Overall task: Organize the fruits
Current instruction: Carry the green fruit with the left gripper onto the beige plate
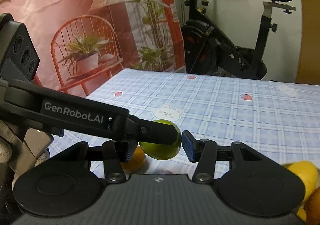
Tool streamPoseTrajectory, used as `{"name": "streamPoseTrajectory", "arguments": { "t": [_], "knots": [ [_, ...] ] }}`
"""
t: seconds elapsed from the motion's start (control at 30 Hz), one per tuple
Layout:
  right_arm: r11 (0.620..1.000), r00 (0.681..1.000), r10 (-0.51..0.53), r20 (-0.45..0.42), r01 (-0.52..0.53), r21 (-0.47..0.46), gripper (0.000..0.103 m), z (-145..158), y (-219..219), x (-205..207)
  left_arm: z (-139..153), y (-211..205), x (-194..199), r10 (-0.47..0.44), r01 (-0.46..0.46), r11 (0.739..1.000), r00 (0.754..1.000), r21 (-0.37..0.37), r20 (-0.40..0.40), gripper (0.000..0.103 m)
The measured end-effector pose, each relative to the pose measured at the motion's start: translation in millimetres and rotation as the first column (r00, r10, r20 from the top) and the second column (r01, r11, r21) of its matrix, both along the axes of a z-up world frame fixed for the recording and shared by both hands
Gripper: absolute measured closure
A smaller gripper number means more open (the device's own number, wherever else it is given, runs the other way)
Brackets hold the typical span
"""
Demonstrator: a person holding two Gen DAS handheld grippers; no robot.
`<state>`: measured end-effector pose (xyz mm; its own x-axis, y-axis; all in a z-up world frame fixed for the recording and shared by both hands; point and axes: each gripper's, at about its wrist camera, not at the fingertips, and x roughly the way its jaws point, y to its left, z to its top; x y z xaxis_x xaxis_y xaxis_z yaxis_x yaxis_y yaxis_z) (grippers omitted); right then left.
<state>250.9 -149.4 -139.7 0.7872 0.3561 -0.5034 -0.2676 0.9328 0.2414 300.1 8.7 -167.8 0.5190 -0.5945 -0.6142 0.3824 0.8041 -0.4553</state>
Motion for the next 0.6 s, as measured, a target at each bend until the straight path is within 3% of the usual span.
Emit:
{"name": "streamPoseTrajectory", "arguments": {
  "t": [0.6],
  "knots": [
    [0.978,0.984,-0.171,0.041,0.164,0.13,0.052,8,-91,-82,26,-109,-49,-0.182,0.178,0.978,0.983,0.108,0.028,0.053]
  ]
}}
